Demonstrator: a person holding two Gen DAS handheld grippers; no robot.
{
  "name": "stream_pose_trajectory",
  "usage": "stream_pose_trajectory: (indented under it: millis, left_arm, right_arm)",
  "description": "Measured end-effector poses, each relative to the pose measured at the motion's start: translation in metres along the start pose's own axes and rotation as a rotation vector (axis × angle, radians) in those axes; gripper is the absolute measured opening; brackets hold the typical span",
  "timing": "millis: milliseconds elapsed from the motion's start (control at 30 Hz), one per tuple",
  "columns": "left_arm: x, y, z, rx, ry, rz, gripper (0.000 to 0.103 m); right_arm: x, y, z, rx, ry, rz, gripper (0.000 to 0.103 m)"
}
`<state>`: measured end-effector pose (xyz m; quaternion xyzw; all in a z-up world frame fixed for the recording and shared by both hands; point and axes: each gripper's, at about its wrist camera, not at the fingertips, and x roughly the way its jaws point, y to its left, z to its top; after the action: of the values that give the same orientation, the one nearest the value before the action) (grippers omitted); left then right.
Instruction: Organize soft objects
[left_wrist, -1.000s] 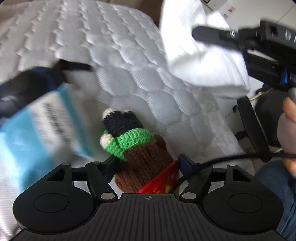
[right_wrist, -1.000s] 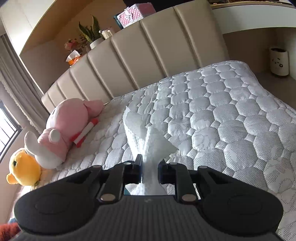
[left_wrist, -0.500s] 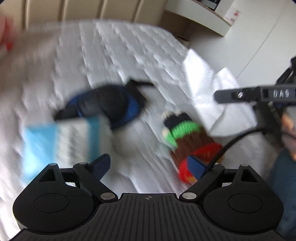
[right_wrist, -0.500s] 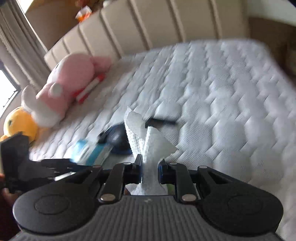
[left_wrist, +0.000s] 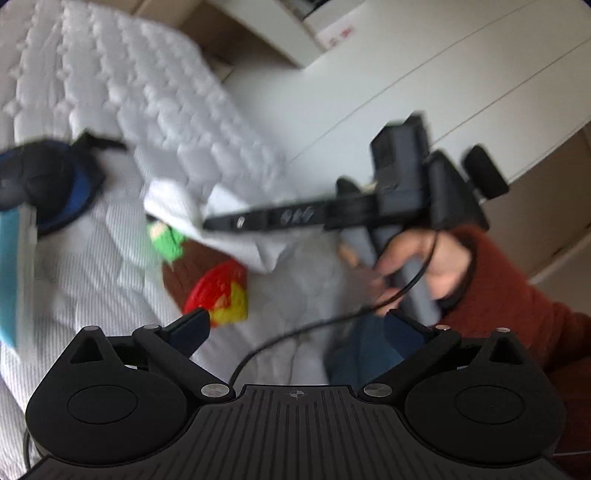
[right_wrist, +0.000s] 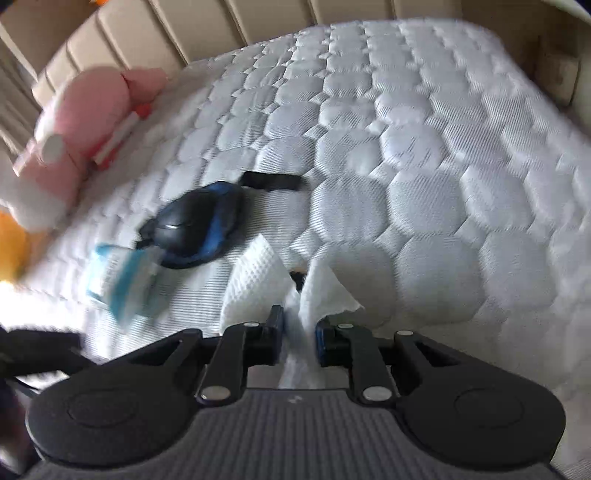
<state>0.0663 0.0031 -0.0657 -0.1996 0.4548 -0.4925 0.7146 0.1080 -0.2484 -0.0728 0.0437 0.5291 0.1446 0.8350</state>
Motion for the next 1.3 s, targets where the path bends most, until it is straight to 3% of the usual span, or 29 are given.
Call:
stream_pose_trajectory:
  millis: [67,100,300,400,467,700,800,967,1100,1167,1300]
  left_arm:
    - [-0.01,0.006,0.002,-0.056,-0.061,0.01,0.103]
    - [-0.014,0.011,0.003,-0.096,-0.091,0.024,0.103]
    - [-0.037,0.058,0.001,-0.446,-0.25,0.185,0.103]
    - [-0.048,0.074,-0.003,-0.574,-0.302,0.246,0.103]
    - [-0.053,0.079,-0.003,-0.609,-0.297,0.288,0.103]
    - [-0.047,0.062,-0.001,-0.496,-0.187,0.417,0.103]
    - [-0.045,0.056,-0.001,-0.46,-0.162,0.445,0.103]
    - [-0.04,0.057,-0.006,-0.461,-0.11,0.48,0.103]
    - [-0.028,0.05,-0.005,-0.38,-0.087,0.55,0.103]
    - [-0.02,0.038,-0.004,-0.276,-0.08,0.615,0.103]
    - [0.003,0.018,-0.007,-0.09,-0.015,0.731,0.103]
  right_arm:
    - [0.002,0.008,0.0,-0.098,0.003,-0.123,0.013]
    - [0.001,0.008,-0.001,-0.099,0.012,-0.141,0.013]
    - [-0.039,0.025,-0.009,0.035,0.053,0.111,0.011]
    - [-0.041,0.048,-0.023,0.006,0.119,0.17,0.011]
    - [-0.032,0.059,-0.033,-0.021,0.175,0.169,0.011]
    - [0.013,0.039,-0.044,0.035,0.305,-0.021,0.011]
    - [0.013,0.024,-0.036,0.07,0.298,-0.07,0.013]
    - [0.0,0.005,-0.011,0.012,0.179,-0.221,0.017]
    - [-0.018,0.002,0.004,0.014,0.033,-0.133,0.014]
    - [-0.016,0.007,0.009,0.035,0.004,-0.051,0.014]
    - [-0.002,0.016,0.013,0.013,-0.02,0.024,0.014]
